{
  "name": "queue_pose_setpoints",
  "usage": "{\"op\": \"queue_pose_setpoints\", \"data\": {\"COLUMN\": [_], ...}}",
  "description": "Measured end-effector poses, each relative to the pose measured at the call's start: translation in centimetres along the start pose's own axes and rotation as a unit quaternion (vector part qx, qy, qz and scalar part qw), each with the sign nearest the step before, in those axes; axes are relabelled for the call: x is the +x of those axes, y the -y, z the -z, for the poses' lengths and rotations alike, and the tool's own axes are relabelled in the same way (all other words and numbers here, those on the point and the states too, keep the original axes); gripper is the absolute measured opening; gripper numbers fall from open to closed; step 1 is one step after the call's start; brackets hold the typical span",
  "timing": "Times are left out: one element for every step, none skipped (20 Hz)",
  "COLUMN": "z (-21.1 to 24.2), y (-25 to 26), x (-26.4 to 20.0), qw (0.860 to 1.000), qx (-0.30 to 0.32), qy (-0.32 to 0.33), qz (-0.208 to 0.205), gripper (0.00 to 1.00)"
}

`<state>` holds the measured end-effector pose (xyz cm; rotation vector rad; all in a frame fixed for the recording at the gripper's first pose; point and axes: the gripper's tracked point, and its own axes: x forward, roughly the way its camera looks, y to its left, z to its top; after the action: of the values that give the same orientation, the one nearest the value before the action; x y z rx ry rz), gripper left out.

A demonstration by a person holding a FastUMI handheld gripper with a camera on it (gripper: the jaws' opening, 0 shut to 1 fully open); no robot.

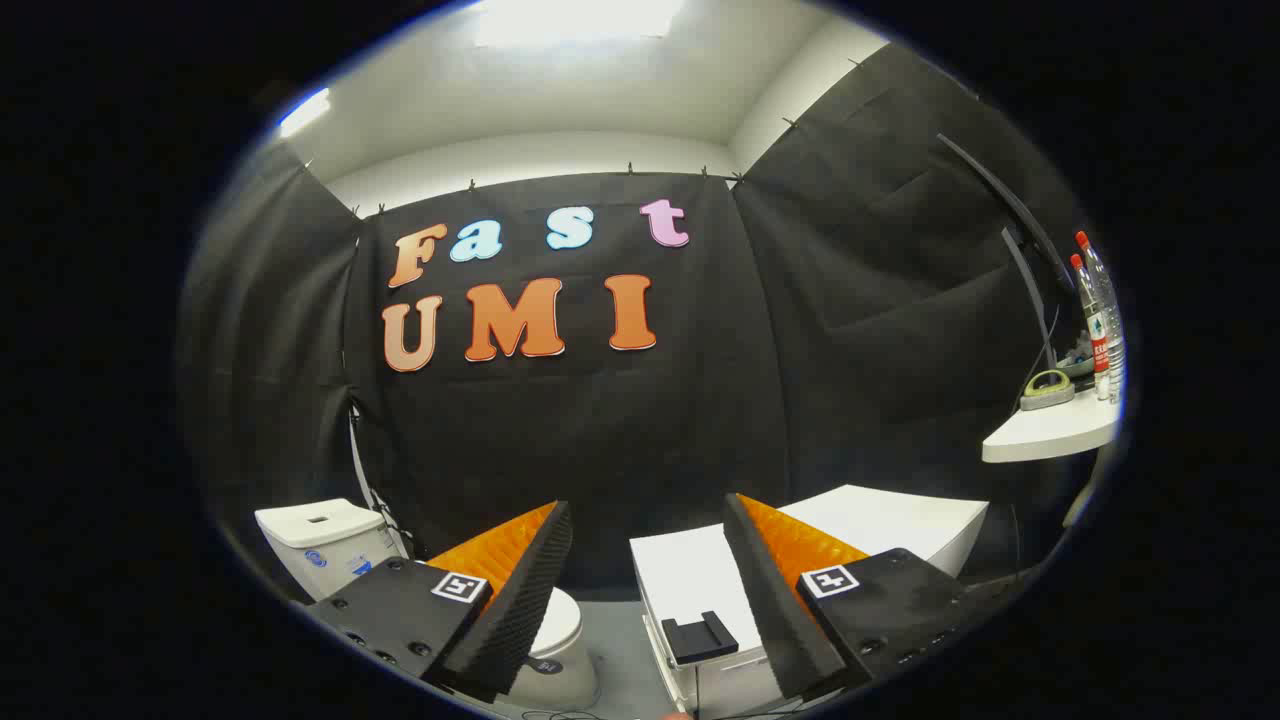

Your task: Open the toilet lid.

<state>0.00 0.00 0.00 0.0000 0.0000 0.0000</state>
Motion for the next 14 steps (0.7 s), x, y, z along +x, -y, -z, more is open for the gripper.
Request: {"op": "queue_pose_setpoints", "data": {"z": [-0.08,-0.06,-0.02,-0.01,0.02,-0.15,-0.12,-0.03,0.05,-0.15,-0.14,-0.19,-0.11,-0.05], "y": [0.0,0.06,0.21,0.27,0.38,0.4,0.48,0.37,0.36,0.4,0.43,0.44,0.48,0.56], "x": [-0.01,0.03,0.11,0.08,0.05,0.19,0.07,0.06,0.07,0.09,0.04,0.07,0.17,0.06], "qw": [1.0,1.0,1.0,1.0,1.0,1.0,1.0,1.0,1.0,1.0,1.0,1.0,1.0,1.0], "qx": [0.0,0.001,0.001,0.002,0.002,0.003,0.004,0.004,0.003,0.004,0.003,0.003,0.004,0.004], "qy": [0.001,0.001,0.0,-0.001,0.0,0.001,0.001,0.0,0.0,0.001,0.002,0.002,0.001,0.001], "qz": [0.0,0.0,0.001,0.002,0.003,0.004,0.003,0.004,0.003,0.003,0.003,0.003,0.003,0.003], "gripper": [0.98,0.98,0.98,0.98,0.98,0.98,0.98,0.98,0.98,0.98,0.98,0.98,0.98,0.98]}}
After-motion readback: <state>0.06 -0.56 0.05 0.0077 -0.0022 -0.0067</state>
